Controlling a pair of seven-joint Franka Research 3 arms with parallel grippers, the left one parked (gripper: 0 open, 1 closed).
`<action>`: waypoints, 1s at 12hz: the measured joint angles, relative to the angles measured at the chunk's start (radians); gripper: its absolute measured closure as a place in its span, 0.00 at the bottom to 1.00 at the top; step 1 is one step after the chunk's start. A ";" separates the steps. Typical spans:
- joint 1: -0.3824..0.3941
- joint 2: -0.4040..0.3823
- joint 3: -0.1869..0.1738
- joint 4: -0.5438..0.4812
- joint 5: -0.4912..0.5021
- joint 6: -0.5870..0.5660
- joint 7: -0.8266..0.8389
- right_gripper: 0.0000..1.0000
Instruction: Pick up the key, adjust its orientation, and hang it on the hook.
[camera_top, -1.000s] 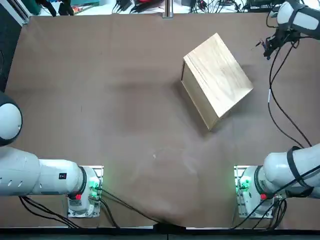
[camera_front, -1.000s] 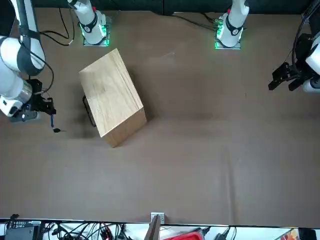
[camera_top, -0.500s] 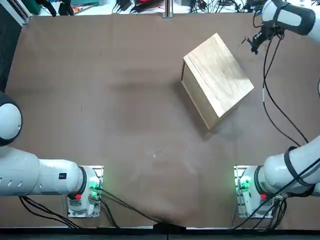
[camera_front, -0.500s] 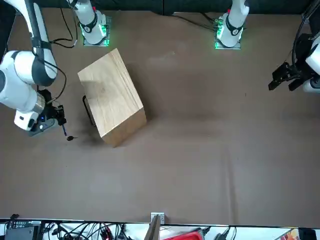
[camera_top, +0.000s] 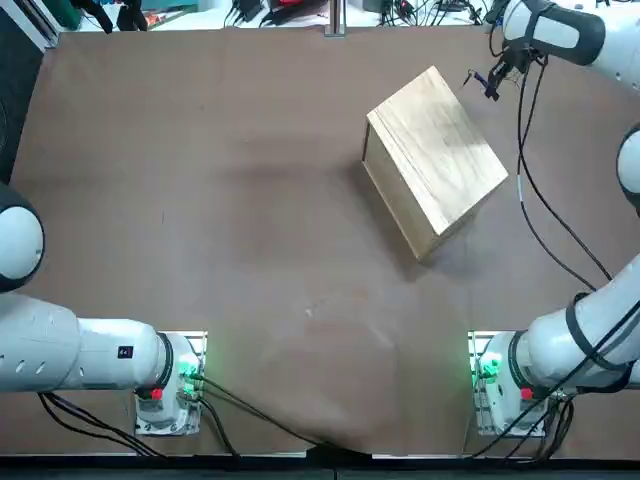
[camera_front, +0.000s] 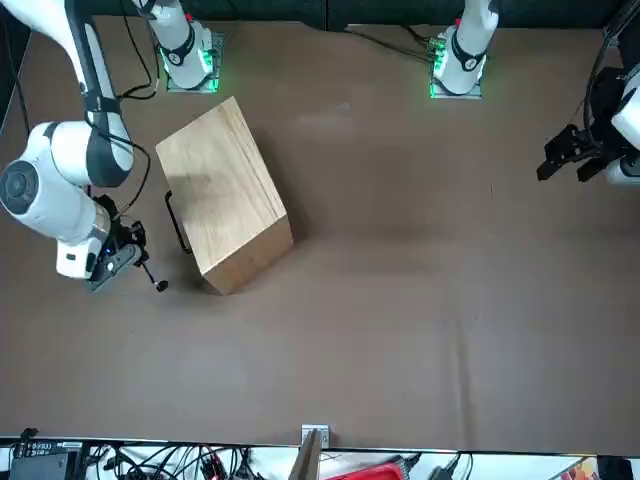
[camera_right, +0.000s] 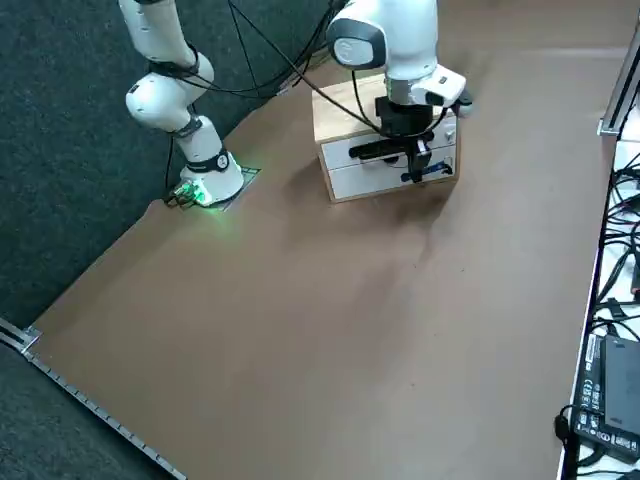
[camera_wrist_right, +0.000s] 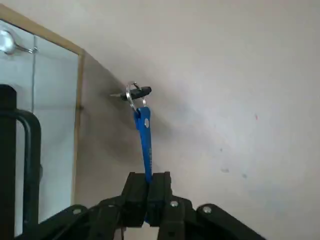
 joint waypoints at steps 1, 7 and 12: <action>0.010 0.014 0.000 0.016 0.000 0.000 -0.023 0.96; 0.068 0.056 0.000 0.058 0.000 0.000 -0.101 0.96; 0.098 0.068 0.000 0.058 0.000 0.000 -0.170 0.96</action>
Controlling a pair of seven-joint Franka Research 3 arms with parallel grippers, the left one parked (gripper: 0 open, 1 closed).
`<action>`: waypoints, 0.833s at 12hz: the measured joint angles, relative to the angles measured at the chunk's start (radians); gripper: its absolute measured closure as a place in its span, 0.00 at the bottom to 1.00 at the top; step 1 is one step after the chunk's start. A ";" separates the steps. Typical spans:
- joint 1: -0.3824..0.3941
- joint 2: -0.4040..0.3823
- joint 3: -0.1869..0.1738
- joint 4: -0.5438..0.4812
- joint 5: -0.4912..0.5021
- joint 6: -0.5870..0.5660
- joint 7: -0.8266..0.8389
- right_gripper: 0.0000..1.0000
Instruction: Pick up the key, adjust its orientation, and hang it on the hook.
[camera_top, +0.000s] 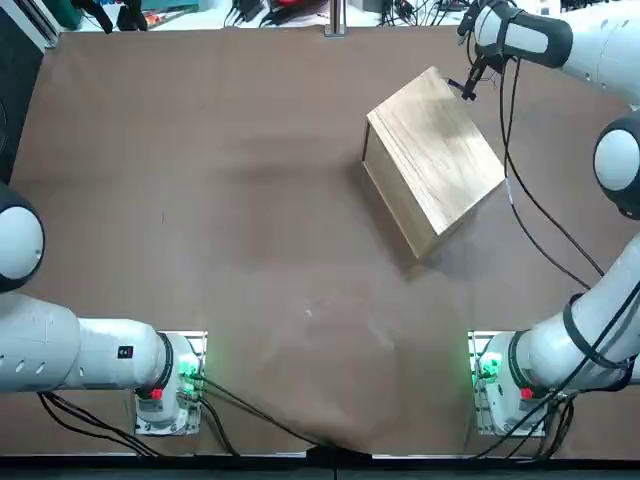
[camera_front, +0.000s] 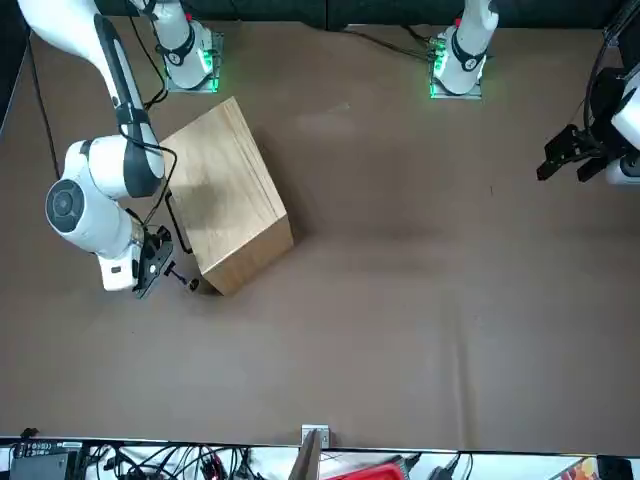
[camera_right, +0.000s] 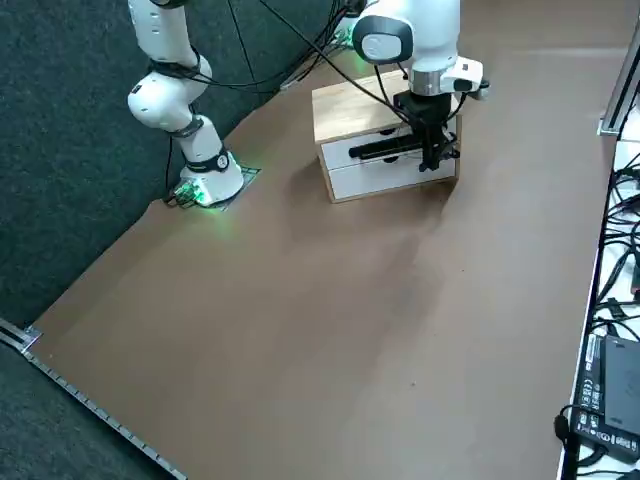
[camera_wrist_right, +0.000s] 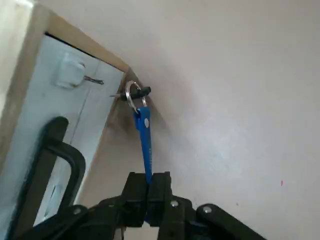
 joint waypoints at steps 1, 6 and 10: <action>0.004 0.001 0.000 0.000 0.000 0.000 -0.009 0.96; 0.009 0.001 -0.001 0.001 0.000 0.011 -0.034 0.96; 0.019 0.002 0.000 0.001 0.000 0.013 -0.059 0.96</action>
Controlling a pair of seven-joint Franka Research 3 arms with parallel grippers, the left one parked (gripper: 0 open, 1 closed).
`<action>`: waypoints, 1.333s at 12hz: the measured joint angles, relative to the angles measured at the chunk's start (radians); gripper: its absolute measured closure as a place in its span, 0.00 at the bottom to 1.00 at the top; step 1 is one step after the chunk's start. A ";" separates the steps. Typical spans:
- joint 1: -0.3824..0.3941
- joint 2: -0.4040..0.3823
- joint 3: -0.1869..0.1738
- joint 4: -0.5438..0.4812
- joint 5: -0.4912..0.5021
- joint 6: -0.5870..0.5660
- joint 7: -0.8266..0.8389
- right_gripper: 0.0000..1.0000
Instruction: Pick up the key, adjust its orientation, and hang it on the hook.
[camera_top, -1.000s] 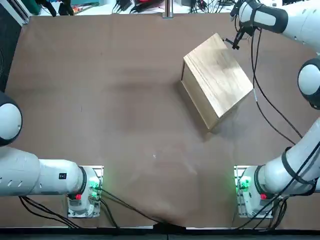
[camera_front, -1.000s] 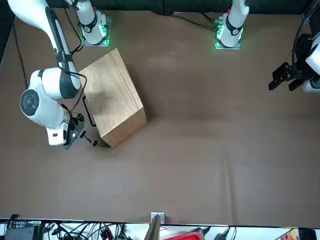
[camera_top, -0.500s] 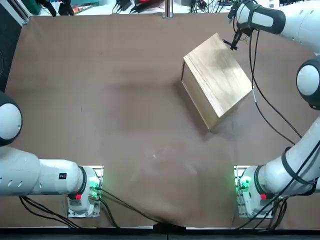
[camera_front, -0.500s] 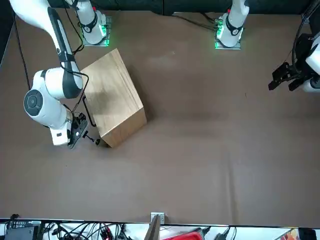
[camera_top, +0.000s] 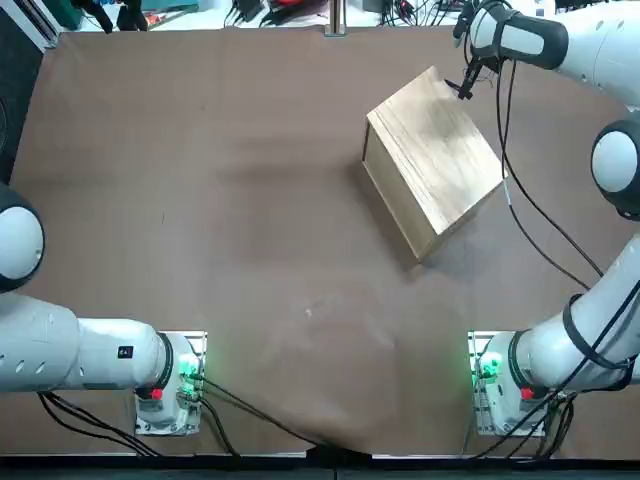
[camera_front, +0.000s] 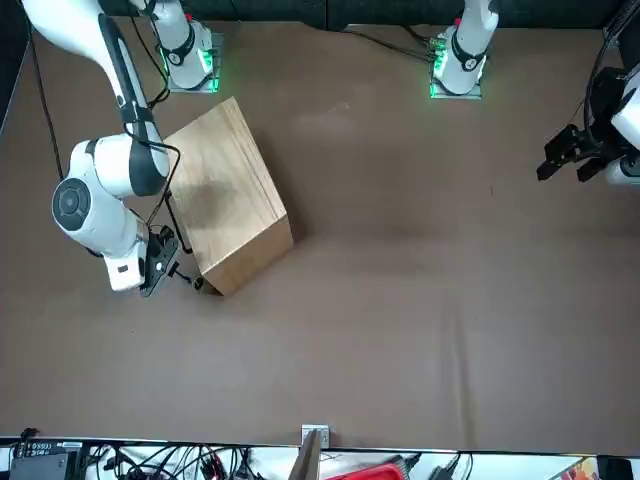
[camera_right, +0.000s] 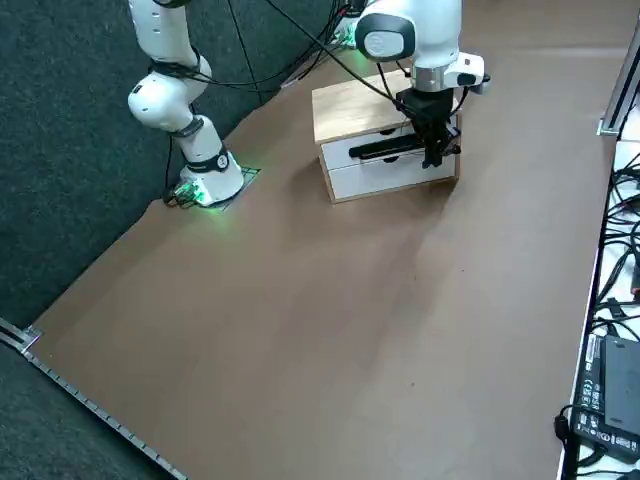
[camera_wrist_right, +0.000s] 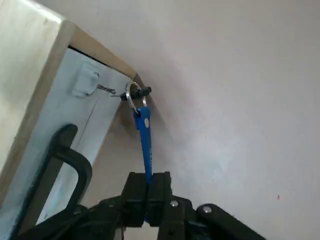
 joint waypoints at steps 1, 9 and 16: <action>0.000 0.001 0.000 0.000 0.000 0.003 -0.009 0.96; 0.001 0.014 0.000 0.000 0.000 0.010 -0.076 0.96; 0.006 0.015 0.000 0.000 0.000 0.011 -0.090 0.96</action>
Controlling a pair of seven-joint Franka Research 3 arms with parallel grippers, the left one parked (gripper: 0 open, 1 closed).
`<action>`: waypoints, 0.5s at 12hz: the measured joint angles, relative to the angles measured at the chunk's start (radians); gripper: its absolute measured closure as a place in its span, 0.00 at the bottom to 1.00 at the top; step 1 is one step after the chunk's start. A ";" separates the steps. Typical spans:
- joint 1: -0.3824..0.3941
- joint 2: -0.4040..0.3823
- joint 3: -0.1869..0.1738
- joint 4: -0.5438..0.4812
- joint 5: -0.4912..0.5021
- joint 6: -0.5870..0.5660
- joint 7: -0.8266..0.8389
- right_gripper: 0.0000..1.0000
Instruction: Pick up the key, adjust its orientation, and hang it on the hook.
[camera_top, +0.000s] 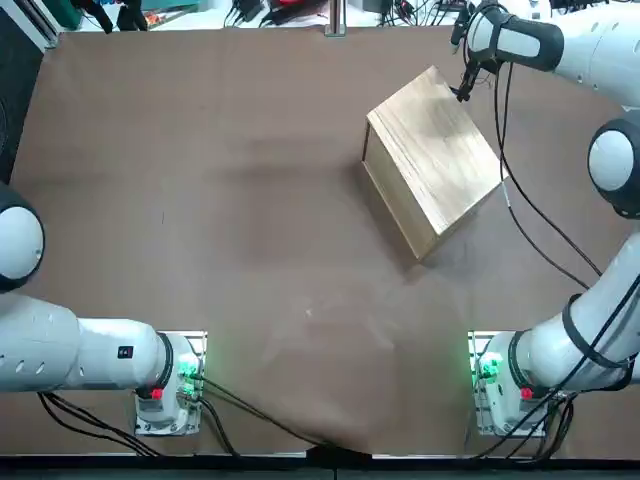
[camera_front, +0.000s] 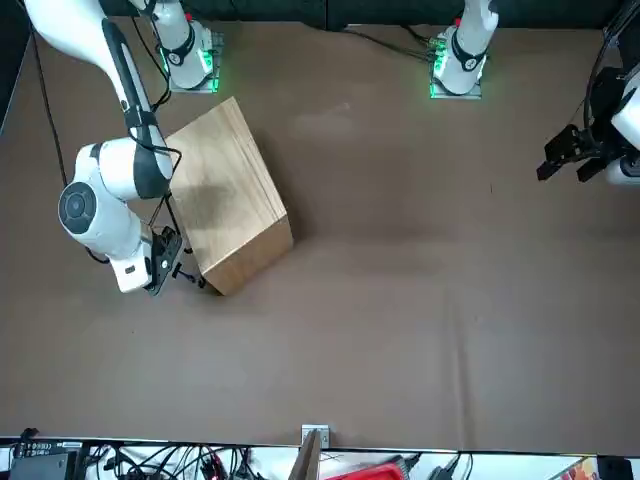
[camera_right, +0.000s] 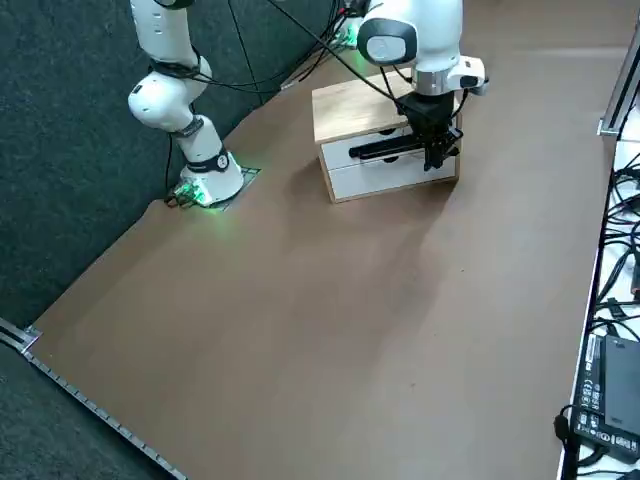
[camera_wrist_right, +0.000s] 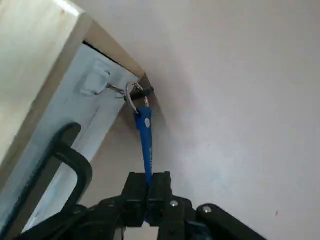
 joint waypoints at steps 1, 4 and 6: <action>0.000 0.000 0.000 0.000 0.000 0.000 0.000 0.96; 0.003 0.000 0.006 0.000 0.000 0.000 -0.003 0.96; 0.004 0.000 0.010 0.000 0.000 0.000 -0.003 0.96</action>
